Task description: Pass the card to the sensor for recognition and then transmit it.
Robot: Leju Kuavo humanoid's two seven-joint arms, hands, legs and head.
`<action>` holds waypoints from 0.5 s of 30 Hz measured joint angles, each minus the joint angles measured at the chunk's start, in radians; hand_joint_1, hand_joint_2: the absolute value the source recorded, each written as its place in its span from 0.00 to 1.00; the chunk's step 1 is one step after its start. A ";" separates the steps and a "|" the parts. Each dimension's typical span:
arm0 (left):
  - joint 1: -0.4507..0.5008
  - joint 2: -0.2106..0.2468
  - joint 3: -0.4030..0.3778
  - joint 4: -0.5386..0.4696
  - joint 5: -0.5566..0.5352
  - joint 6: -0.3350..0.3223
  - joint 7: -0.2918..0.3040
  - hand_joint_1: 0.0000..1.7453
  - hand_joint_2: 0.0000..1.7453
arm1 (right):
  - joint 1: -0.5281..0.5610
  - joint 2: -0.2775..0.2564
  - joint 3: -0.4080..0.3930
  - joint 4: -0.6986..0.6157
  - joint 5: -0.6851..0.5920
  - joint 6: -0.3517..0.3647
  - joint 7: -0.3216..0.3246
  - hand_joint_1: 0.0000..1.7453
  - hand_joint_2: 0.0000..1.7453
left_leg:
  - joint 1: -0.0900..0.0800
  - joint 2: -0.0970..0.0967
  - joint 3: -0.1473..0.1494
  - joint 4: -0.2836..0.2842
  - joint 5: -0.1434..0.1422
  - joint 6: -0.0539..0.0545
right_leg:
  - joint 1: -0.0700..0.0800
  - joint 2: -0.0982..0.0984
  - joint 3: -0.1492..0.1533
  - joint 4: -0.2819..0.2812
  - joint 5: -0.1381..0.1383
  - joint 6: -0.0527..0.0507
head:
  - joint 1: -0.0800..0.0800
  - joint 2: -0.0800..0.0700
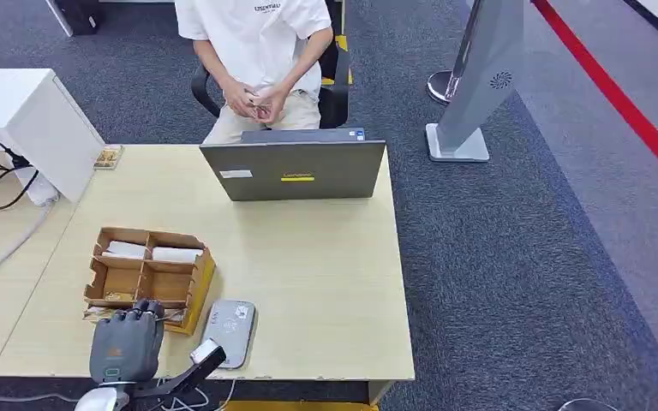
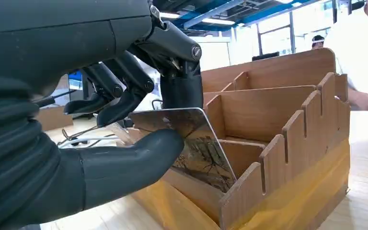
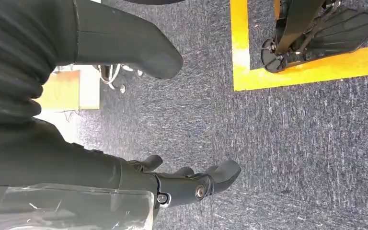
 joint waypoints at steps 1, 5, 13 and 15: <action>0.000 0.000 0.000 0.000 0.000 0.000 0.000 1.00 1.00 | 0.000 0.000 0.000 0.000 0.000 0.000 0.000 0.00 1.00 | 0.000 0.000 0.000 0.000 0.000 0.000 | 0.000 0.000 0.000 0.000 0.000 0.000 | 0.000 0.000; 0.000 0.000 0.000 0.000 0.000 0.000 0.001 1.00 1.00 | 0.000 0.000 0.000 0.000 0.000 0.000 0.000 0.00 1.00 | 0.000 0.000 0.000 0.000 0.000 0.000 | 0.000 0.000 0.000 0.000 0.000 0.000 | 0.000 0.000; 0.000 0.000 0.000 0.000 0.000 0.000 0.001 1.00 1.00 | 0.000 0.000 0.000 0.000 0.000 0.000 0.000 0.00 1.00 | 0.000 0.000 0.000 0.000 0.000 0.000 | 0.000 0.000 0.000 0.000 0.000 0.000 | 0.000 0.000; 0.000 0.000 0.000 0.000 -0.006 -0.003 0.005 1.00 1.00 | 0.000 0.000 0.000 0.000 0.000 0.000 0.000 0.00 1.00 | 0.000 0.000 0.000 0.000 0.000 0.000 | 0.000 0.000 0.000 0.000 0.000 0.000 | 0.000 0.000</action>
